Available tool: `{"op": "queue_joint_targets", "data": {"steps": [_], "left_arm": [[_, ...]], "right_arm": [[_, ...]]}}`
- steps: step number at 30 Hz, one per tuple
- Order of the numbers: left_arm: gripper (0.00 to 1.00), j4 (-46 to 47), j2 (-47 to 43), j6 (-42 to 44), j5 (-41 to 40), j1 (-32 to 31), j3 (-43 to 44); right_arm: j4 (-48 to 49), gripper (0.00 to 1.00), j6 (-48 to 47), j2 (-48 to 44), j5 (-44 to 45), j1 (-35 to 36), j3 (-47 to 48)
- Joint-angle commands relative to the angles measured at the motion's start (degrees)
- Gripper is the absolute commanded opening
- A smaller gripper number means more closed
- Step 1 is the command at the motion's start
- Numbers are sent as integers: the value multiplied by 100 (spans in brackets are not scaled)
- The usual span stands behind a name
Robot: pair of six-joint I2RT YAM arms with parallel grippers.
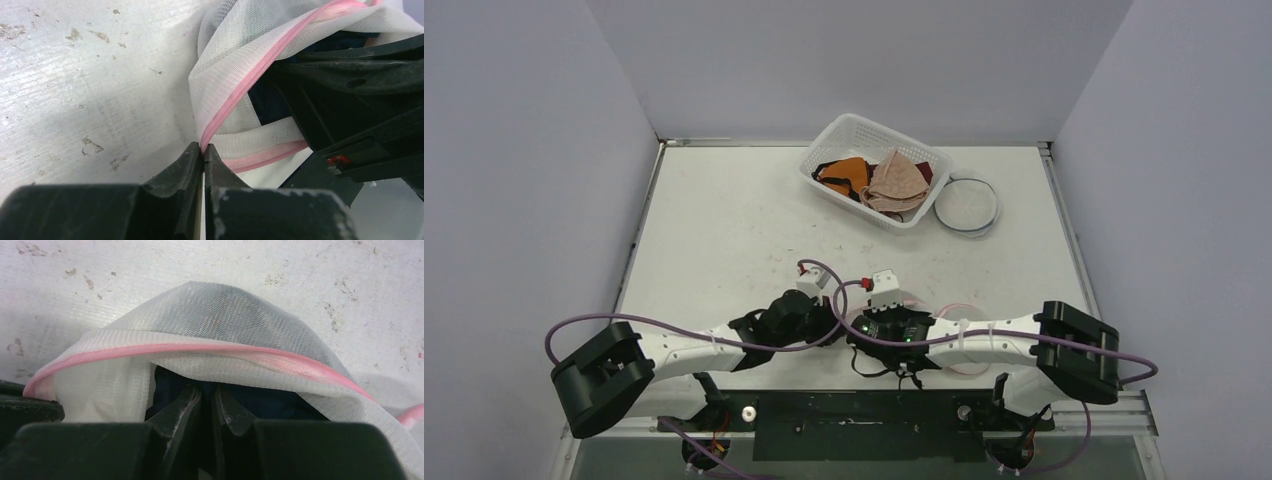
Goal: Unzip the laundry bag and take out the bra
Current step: Pick up the bra from the laundry bag.
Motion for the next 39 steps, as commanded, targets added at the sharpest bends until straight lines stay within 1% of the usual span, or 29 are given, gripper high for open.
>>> {"op": "queue_joint_targets", "data": {"steps": [1, 2, 5, 6, 7, 9, 13, 15, 17, 18, 22, 23, 29, 34, 39], "left_arm": [[5, 11, -367, -44, -155, -16, 38], [13, 6, -434, -75, -155, 3, 48], [52, 54, -586, -190, -10, 50, 111], [60, 97, -615, -226, 87, 68, 144], [64, 174, -624, -241, 123, 82, 171], [68, 318, -605, -277, 486, 96, 244], [69, 731, -435, -352, 889, 105, 314], [69, 858, -310, -361, 991, 106, 353], [63, 988, -158, -351, 1067, 105, 385], [56, 994, -83, -323, 1062, 103, 404], [5, 669, 130, -172, 647, 120, 453], [0, 514, 153, -137, 496, 125, 447], [0, 299, 95, -120, -76, 193, 261], [0, -63, 7, -51, -687, 214, 217], [0, -188, -108, -85, -911, 267, 158]], "right_arm": [[173, 5, -71, -683, 11, 65, -177], [267, 5, -152, -837, -74, 66, -254], [535, 5, -369, -1285, -353, 66, -476], [594, 5, -401, -1427, -438, 58, -537], [655, 5, -433, -1569, -507, 57, -604], [780, 5, -495, -1819, -651, 57, -722], [815, 5, -525, -2074, -740, 58, -844], [850, 5, -550, -2128, -778, 65, -895], [920, 5, -564, -2216, -846, 66, -976], [968, 5, -569, -2251, -869, 66, -1034], [1013, 5, -526, -2541, -917, 66, -1227], [994, 5, -503, -2608, -916, 66, -1269], [948, 5, -403, -3053, -940, 71, -1552], [1150, 5, -438, -3415, -1128, 67, -1889], [1430, 5, -739, -3717, -1513, 66, -2118]]}}
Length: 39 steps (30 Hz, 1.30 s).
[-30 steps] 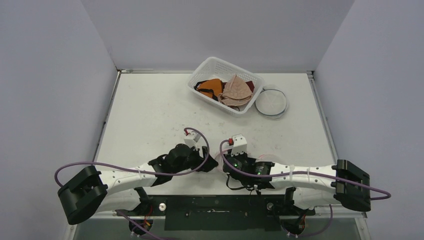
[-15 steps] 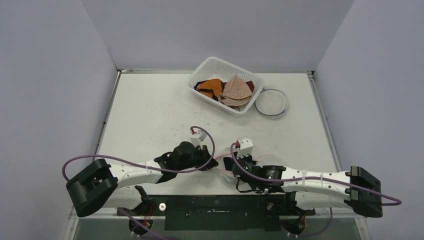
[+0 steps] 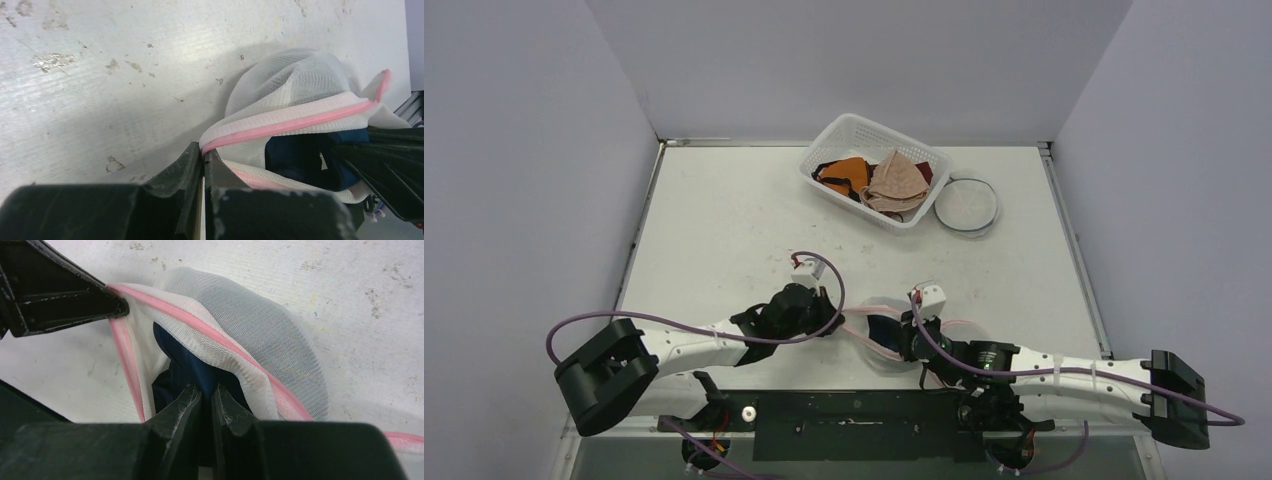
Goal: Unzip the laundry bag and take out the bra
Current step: Pick up the bra from the laundry bag.
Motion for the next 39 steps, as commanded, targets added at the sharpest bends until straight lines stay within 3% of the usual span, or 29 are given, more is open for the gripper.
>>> {"op": "queue_joint_targets", "data": {"steps": [1, 9, 15, 23, 28, 33, 34, 39], "left_arm": [[0, -175, -229, 99, -514, 87, -27], [0, -173, -342, 163, -153, 122, 346], [0, -233, 31, 266, -106, 116, 494], [0, -130, 242, 194, -100, 97, 87], [0, -278, -63, 128, 130, 78, 39], [3, 344, -195, 40, 669, 56, -158], [2, 580, -167, 33, 780, 58, -191], [0, 1171, 136, 4, 1120, 8, -261]], "right_arm": [[453, 5, -323, -185, -341, 46, -77], [617, 5, -1051, 362, -916, 105, 75], [900, 5, -1292, -130, -959, 156, -54], [1087, 5, -1034, -1301, -212, 191, -427], [573, 5, -838, -978, 29, 191, -308], [686, 5, -417, -825, 185, 191, -430], [723, 8, -292, -820, 191, 191, -446], [1122, 60, 254, -909, 132, 191, -528]]}}
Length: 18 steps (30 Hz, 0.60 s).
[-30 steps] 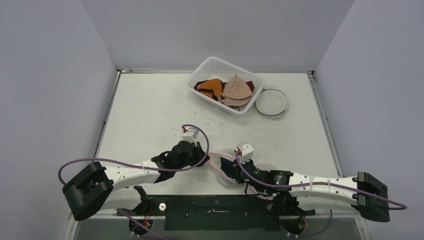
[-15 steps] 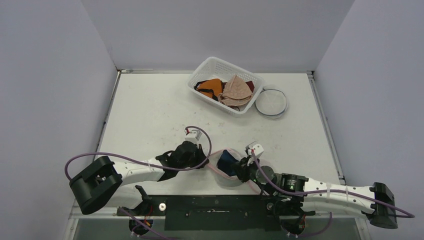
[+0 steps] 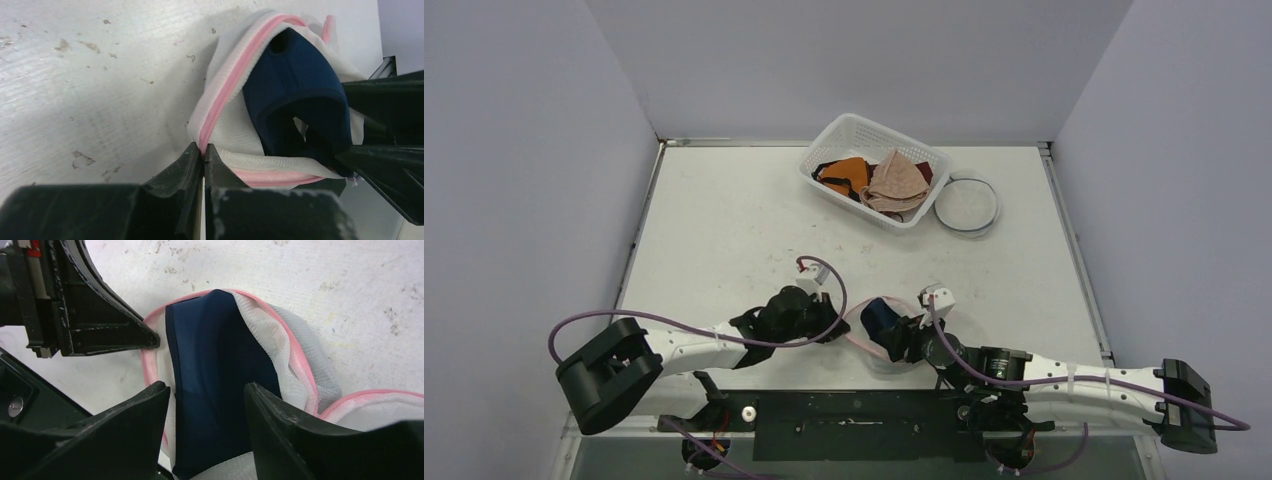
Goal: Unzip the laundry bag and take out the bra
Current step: Pick up the bra from the laundry bag.
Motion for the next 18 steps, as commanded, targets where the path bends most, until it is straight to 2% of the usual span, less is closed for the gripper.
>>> {"op": "queue_joint_targets", "data": {"steps": [1, 4, 9, 18], "left_arm": [[0, 922, 234, -45, 440, -69, -29], [0, 1200, 379, -86, 538, -121, -47], [0, 1471, 547, -140, 607, -165, -54], [0, 1710, 571, -265, 610, -166, -152]], "right_arm": [[591, 65, 582, -66, 171, 40, -60], [616, 77, 714, 220, 185, 48, 120], [127, 87, 856, 1194, 435, 86, 793], [-176, 91, 934, 2665, 1084, 352, 1510]]}}
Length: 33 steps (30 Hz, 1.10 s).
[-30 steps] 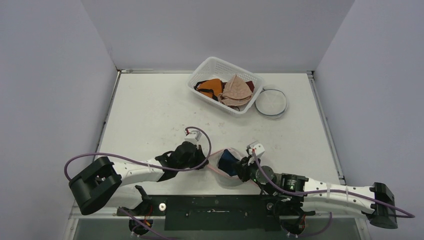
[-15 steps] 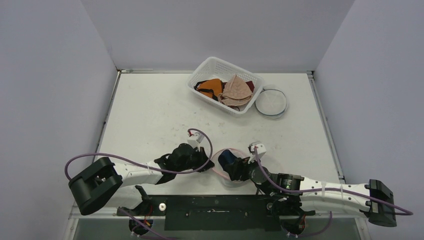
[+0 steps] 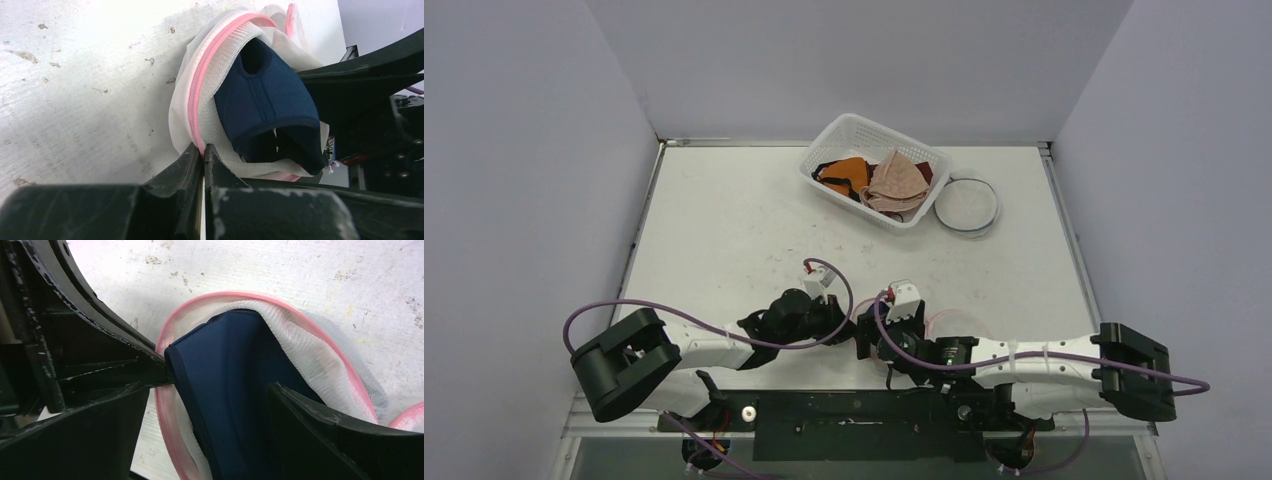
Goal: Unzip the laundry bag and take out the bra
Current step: Pick up the bra from the laundry bag.
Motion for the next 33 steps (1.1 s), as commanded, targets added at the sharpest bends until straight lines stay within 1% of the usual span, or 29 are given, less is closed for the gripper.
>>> {"op": "queue_joint_targets", "data": {"steps": [1, 3, 5, 10, 11, 16, 17, 18, 19, 20, 23, 28, 29, 33], "left_arm": [[0, 486, 9, -71, 118, -26, -17], [0, 506, 9, -95, 130, -38, -41], [0, 556, 1, -125, 131, -41, -98], [0, 583, -51, -149, 108, -40, -196], [0, 590, -71, -153, 98, -33, -216], [0, 592, -176, -163, 75, -34, -300], [0, 585, -202, -163, 71, -32, -303], [0, 569, -220, -163, 60, -38, -315], [0, 561, -239, -163, 58, -39, -324], [0, 557, -264, -163, 43, -40, -330], [0, 500, -360, -164, 32, -37, -344], [0, 306, -597, -155, -27, -24, -340], [0, 257, -664, -156, -46, -24, -334], [0, -3, -954, -116, -153, -17, -282]], "right_arm": [[-217, 91, 169, 481, 703, 173, 446], [-447, 90, 364, 668, 996, 241, 572], [-562, 87, 552, 781, 1200, 271, 623], [-423, 67, 688, 874, 1346, 292, 579], [-426, 64, 694, 919, 1348, 292, 605], [-636, 63, 746, 1211, 1392, 300, 823], [-690, 60, 775, 1250, 1409, 295, 828], [-736, 53, 821, 1260, 1409, 299, 841], [-797, 49, 872, 1275, 1423, 297, 856], [-865, 42, 898, 1287, 1442, 300, 873], [-1019, 27, 877, 1267, 1480, 316, 944], [-1054, 7, 453, 964, 1282, 328, 980], [-1041, 6, 394, 867, 1187, 327, 975], [-1022, 5, -8, 346, 907, 319, 866]]}}
